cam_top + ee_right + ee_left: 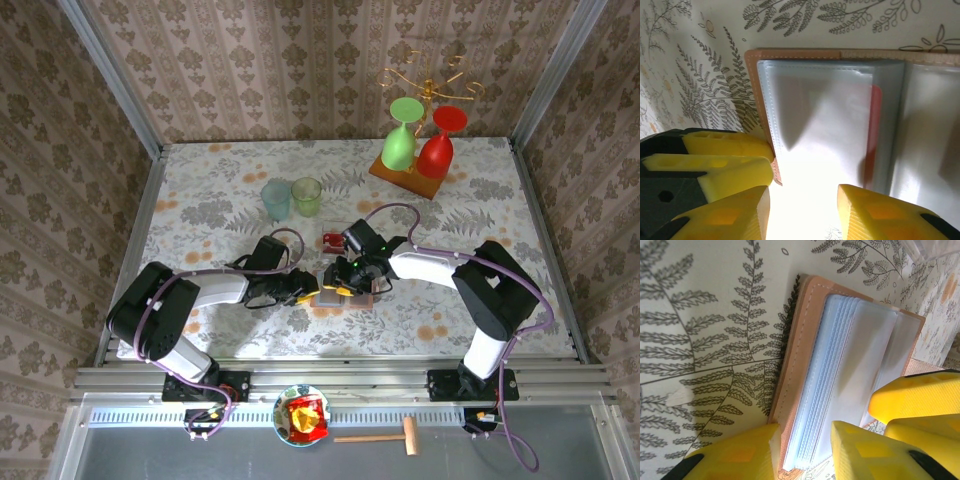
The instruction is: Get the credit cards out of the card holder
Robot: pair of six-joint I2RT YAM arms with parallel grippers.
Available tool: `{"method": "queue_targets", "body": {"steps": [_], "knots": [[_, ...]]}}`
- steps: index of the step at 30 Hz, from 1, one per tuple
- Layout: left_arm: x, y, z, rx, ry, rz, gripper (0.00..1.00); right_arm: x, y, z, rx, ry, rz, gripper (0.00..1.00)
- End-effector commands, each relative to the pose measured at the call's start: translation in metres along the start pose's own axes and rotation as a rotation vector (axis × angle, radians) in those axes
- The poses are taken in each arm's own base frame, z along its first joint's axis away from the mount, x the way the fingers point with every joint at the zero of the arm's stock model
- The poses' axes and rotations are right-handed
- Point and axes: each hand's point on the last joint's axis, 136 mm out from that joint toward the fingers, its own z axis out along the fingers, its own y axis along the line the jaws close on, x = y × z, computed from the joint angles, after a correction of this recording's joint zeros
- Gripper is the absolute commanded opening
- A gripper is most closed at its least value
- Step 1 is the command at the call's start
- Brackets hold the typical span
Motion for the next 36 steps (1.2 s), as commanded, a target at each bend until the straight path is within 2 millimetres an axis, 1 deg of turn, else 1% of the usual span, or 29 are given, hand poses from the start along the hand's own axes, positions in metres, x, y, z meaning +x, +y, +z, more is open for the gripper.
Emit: {"method": "queue_targets", "body": {"steps": [1,14,22,25,30,36], "knots": [[0.009,0.005,-0.001,-0.005,0.021,-0.023,0.33,0.005,-0.017,0.005,0.078,0.014,0.011,0.41],[0.01,0.006,-0.002,-0.004,0.02,-0.023,0.33,0.006,-0.024,0.0,0.124,0.006,-0.001,0.41],[0.01,0.005,-0.002,-0.002,0.017,-0.02,0.33,0.003,-0.011,-0.009,0.086,-0.014,-0.017,0.39],[0.01,0.004,-0.003,-0.001,0.015,-0.019,0.33,0.003,-0.013,-0.007,0.091,-0.009,-0.017,0.39],[0.01,0.003,-0.004,-0.003,0.014,-0.016,0.33,0.007,-0.023,0.002,0.106,0.01,-0.001,0.39],[0.008,-0.002,-0.006,0.004,0.007,-0.008,0.33,0.007,-0.026,0.002,0.114,0.004,0.0,0.39]]}}
